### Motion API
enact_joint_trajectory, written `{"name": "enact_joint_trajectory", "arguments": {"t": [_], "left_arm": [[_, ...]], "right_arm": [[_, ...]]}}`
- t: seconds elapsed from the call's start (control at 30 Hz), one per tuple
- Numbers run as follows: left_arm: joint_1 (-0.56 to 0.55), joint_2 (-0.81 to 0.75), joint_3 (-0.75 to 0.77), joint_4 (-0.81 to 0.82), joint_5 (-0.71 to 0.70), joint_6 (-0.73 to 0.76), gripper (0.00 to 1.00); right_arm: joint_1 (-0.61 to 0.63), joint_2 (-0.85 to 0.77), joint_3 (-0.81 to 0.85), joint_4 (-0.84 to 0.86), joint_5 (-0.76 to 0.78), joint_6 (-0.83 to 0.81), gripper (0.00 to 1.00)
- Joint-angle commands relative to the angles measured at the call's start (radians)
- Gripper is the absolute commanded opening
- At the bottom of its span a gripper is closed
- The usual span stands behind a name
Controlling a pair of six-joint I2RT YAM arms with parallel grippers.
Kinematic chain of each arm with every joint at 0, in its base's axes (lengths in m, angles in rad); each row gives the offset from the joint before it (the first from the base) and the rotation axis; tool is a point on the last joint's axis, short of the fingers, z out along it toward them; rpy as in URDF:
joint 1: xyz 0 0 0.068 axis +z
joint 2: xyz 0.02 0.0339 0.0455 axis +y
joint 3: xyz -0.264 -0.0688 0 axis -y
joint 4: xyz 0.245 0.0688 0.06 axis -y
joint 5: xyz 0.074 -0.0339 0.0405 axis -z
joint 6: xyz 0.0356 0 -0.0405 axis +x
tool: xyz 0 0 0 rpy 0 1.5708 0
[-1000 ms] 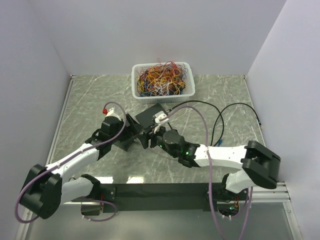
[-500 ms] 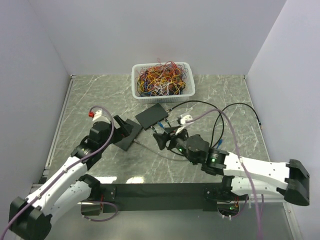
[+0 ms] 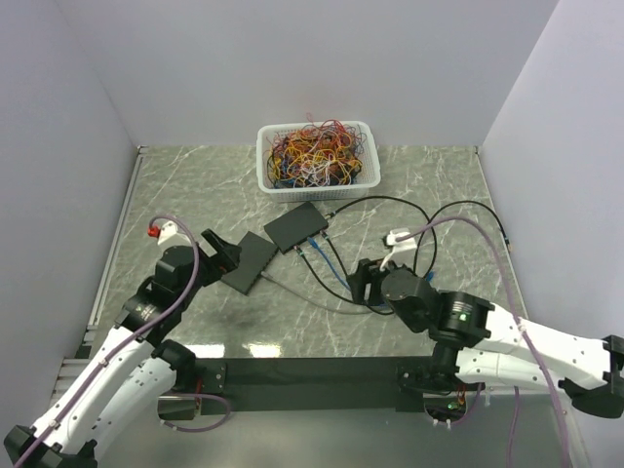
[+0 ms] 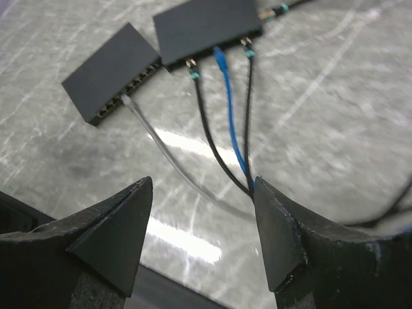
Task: Insert the plug into the switch port
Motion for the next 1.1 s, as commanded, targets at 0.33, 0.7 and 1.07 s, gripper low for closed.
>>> {"name": "enact_joint_trajectory", "arguments": {"t": [0.33,0.7,1.07], "left_arm": [[-0.002,0.038,0.313,-0.296,-0.163,0.139,0.99],[-0.002,-0.121,0.261,-0.246,-0.159,0.154,0.99],[0.000,-0.170,0.263,-0.264,-0.206,0.131,0.99]], "right_arm": [[0.003,-0.322,0.186,-0.374,-0.007,0.072,0.77],[0.004,-0.356,0.315,-0.544,0.044,0.080,0.79],[0.004,-0.368,0.260,-0.514,0.045,0.089,0.79]]}}
